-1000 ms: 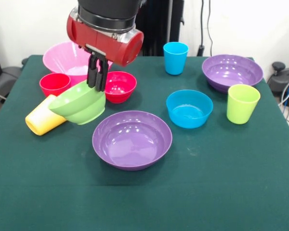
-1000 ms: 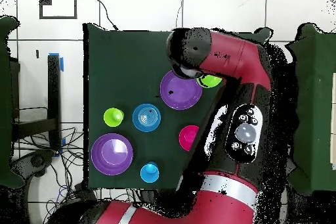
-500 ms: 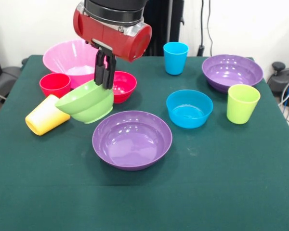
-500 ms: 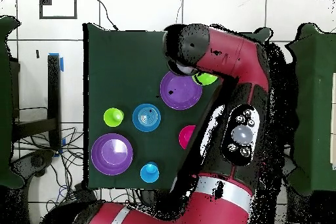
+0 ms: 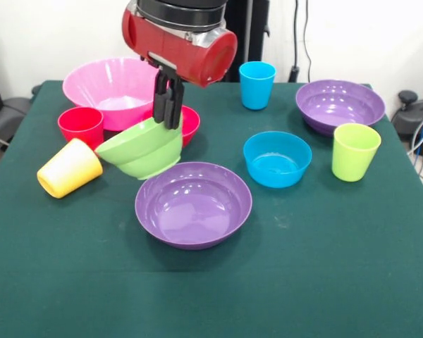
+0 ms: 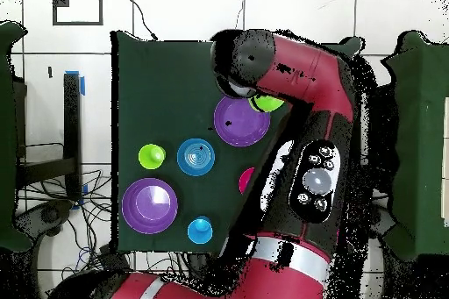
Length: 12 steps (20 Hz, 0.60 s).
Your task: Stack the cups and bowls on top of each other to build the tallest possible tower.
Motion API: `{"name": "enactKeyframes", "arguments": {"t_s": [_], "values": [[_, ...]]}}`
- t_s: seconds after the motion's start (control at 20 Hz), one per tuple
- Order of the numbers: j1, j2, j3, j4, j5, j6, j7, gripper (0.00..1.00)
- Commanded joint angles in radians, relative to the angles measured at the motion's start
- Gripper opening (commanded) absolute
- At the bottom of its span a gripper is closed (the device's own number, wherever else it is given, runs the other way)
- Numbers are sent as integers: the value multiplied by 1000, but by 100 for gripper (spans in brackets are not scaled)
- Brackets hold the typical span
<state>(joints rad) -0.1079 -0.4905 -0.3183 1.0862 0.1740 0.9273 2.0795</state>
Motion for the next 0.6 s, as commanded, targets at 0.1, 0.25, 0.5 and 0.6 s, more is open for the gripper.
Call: {"name": "enactKeyframes", "arguments": {"t_s": [0.1, 0.25, 0.5, 0.6], "values": [[43, 57, 52, 47, 26, 96, 230, 0], [56, 55, 48, 61, 27, 76, 244, 0], [64, 43, 56, 78, 32, 82, 246, 0], [67, 36, 58, 84, 36, 92, 247, 0]]}}
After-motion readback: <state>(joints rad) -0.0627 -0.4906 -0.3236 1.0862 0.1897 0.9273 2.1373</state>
